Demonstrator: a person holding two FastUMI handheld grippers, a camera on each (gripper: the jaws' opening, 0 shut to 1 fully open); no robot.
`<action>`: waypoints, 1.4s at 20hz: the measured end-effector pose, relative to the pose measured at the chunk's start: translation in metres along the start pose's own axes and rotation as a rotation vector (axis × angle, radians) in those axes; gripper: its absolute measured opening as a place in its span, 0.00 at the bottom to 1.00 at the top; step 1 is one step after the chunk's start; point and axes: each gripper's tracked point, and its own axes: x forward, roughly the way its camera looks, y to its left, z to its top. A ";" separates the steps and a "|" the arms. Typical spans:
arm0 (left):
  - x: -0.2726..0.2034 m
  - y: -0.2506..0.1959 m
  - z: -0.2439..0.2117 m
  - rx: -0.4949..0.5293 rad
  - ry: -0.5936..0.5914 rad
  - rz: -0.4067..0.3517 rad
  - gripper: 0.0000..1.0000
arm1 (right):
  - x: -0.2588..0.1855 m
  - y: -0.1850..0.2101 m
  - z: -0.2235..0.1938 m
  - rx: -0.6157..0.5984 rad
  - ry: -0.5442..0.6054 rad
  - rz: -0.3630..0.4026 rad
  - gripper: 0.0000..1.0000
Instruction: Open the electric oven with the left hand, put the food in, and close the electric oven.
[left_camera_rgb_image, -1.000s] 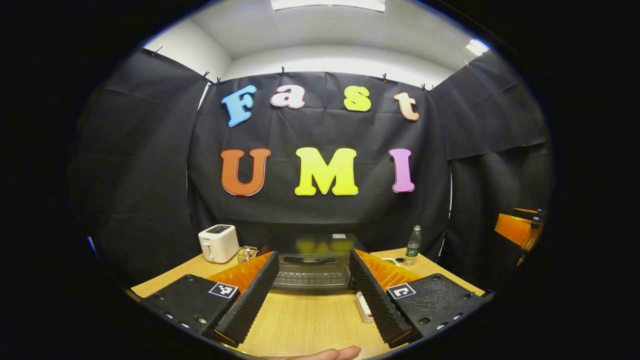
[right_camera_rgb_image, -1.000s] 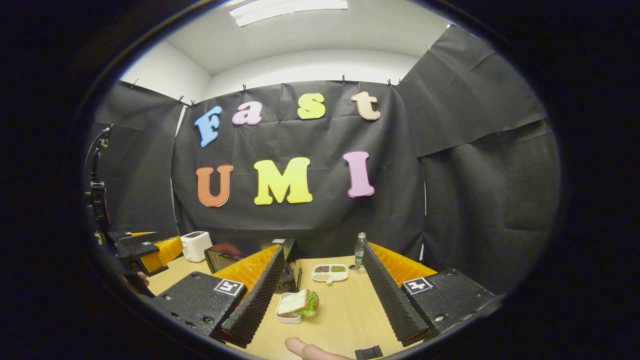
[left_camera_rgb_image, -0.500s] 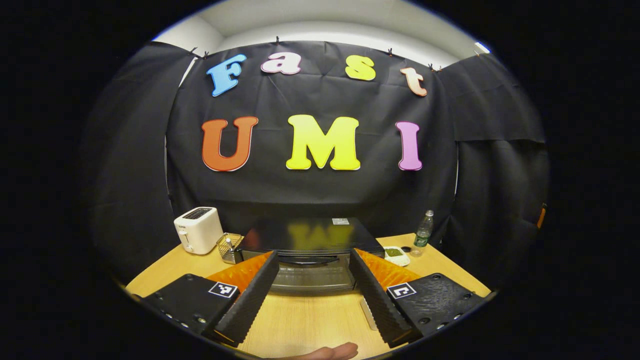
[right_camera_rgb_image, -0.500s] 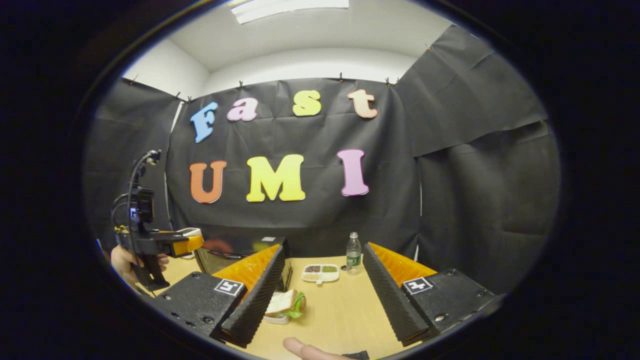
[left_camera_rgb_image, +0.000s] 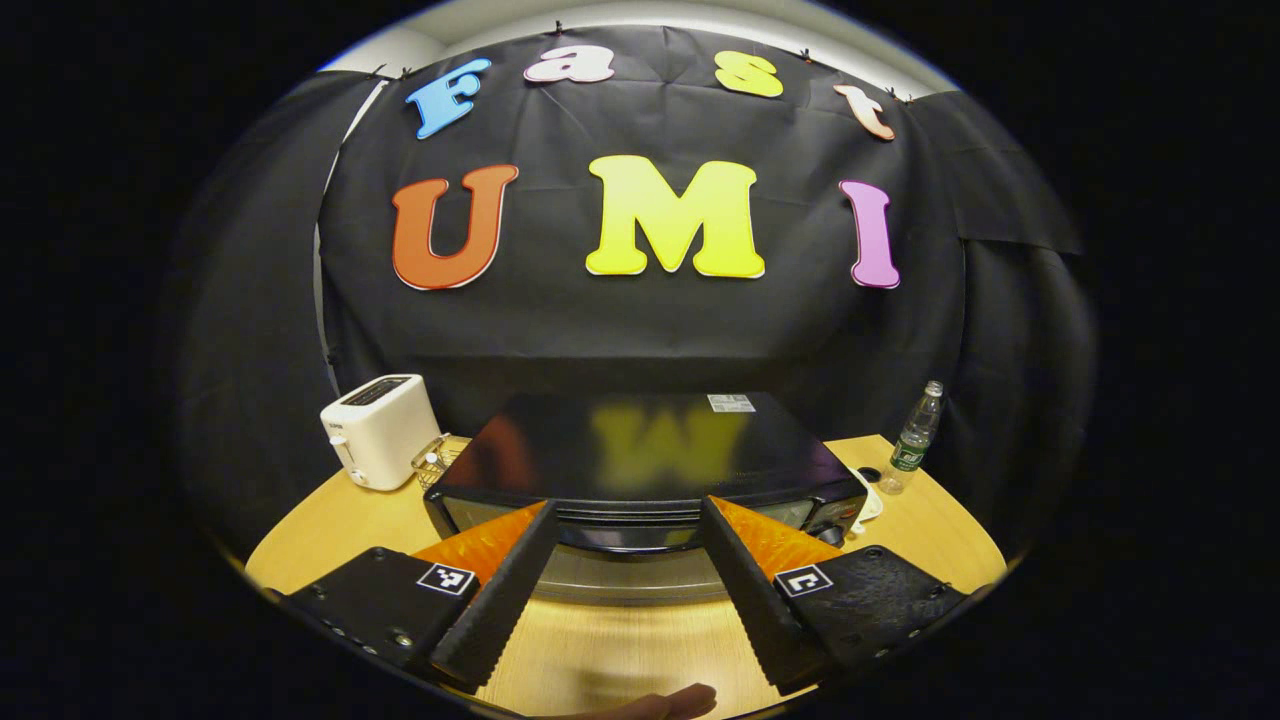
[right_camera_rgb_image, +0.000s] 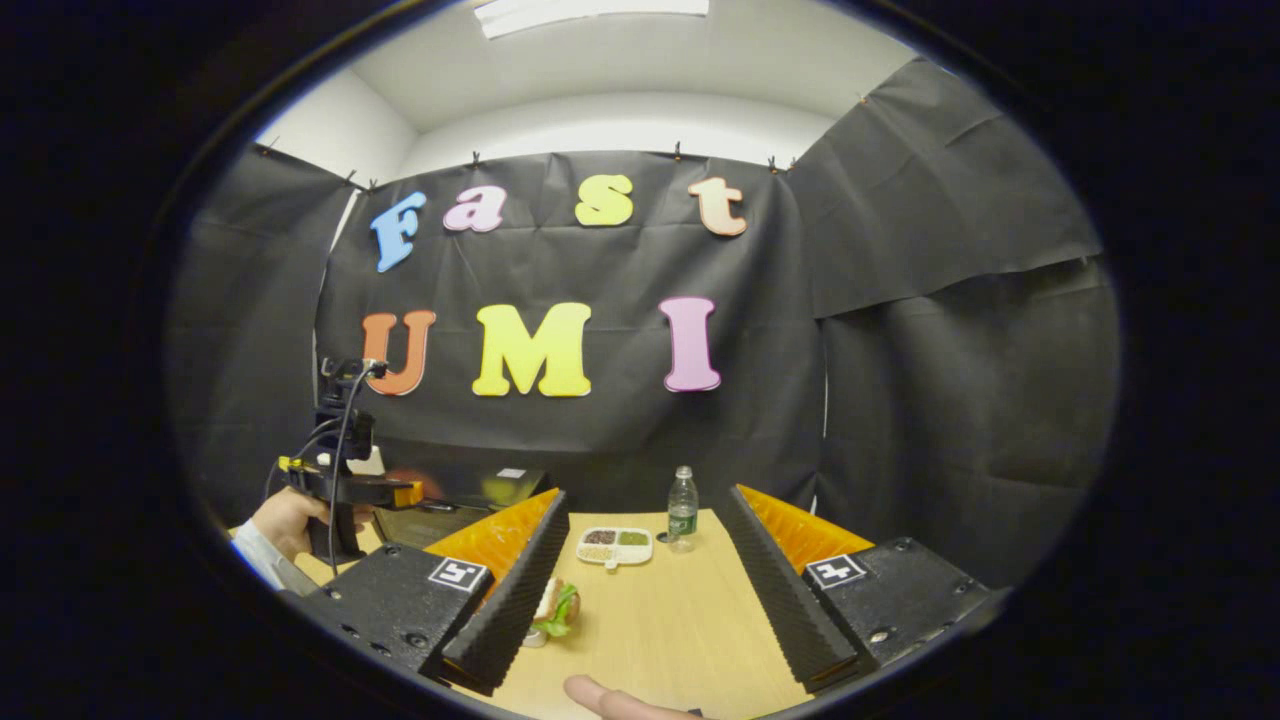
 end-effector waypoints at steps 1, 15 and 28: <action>0.006 -0.001 -0.001 -0.009 0.002 -0.004 0.93 | 0.000 -0.001 -0.001 0.006 0.003 0.001 0.96; 0.028 -0.002 -0.014 0.027 0.074 0.004 0.97 | 0.003 -0.021 -0.023 0.061 0.035 -0.014 0.96; -0.034 -0.003 -0.058 0.013 0.083 -0.007 0.96 | -0.012 -0.012 -0.030 0.031 0.015 -0.016 0.96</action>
